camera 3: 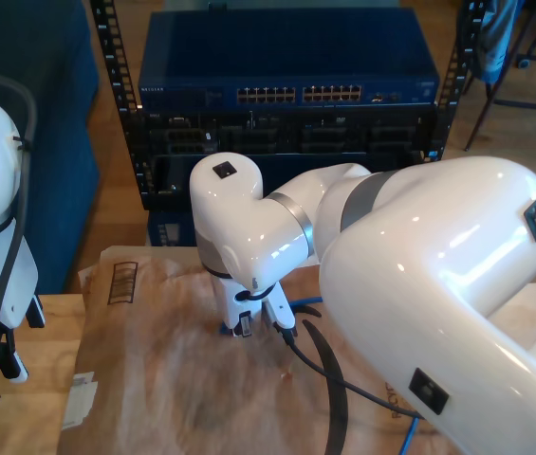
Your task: Grab the cable and plug it in
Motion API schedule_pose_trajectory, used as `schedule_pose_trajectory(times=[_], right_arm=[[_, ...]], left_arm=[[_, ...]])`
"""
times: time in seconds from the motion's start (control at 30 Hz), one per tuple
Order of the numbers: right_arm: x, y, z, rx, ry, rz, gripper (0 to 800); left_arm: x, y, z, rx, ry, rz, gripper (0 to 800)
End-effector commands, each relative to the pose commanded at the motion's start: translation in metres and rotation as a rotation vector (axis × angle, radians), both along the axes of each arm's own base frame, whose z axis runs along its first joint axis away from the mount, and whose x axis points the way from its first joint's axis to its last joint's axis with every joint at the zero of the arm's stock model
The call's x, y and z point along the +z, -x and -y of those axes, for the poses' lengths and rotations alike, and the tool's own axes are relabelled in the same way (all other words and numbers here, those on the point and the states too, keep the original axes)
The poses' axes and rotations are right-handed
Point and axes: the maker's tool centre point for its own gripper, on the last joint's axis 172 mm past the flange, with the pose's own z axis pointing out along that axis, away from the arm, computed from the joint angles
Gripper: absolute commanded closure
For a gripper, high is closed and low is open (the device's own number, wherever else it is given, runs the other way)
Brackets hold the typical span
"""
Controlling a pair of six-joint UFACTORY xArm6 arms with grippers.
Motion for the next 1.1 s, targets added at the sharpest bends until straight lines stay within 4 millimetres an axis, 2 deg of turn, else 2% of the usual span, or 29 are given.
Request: schedule_pose_trajectory(times=[0.07, 0.23, 0.4, 0.63, 0.73, 0.83, 0.93, 1.07, 1.1], right_arm=[[0.007, -0.002, 0.000, -0.003, -0.007, 0.008, 797], [0.042, -0.006, 0.004, -0.018, -0.027, 0.032, 797], [0.095, -0.003, 0.038, -0.090, -0.029, 0.018, 797], [0.177, 0.011, 0.080, -0.196, -0.108, 0.050, 797], [0.208, 0.018, 0.095, -0.259, -0.163, 0.033, 797], [0.237, 0.026, 0.097, -0.315, -0.241, -0.004, 798], [0.258, 0.036, 0.094, -0.361, -0.314, -0.085, 797], [0.289, 0.039, 0.094, -0.391, -0.385, -0.131, 797], [0.297, 0.041, 0.090, -0.384, -0.397, -0.136, 798]], left_arm=[[0.000, 0.000, 0.000, 0.001, 0.001, 0.000, 0], [0.002, -0.002, 0.005, 0.010, 0.016, 0.007, 0], [0.027, -0.024, 0.055, 0.088, 0.203, 0.068, 0], [0.082, -0.038, 0.123, 0.152, 0.478, 0.085, 0], [0.097, -0.039, 0.142, 0.163, 0.557, 0.100, 0], [0.109, -0.046, 0.156, 0.183, 0.622, 0.114, 0], [0.127, -0.051, 0.172, 0.197, 0.697, 0.138, 0], [0.150, -0.060, 0.188, 0.213, 0.782, 0.173, 0], [0.161, -0.064, 0.191, 0.209, 0.798, 0.195, 0]])
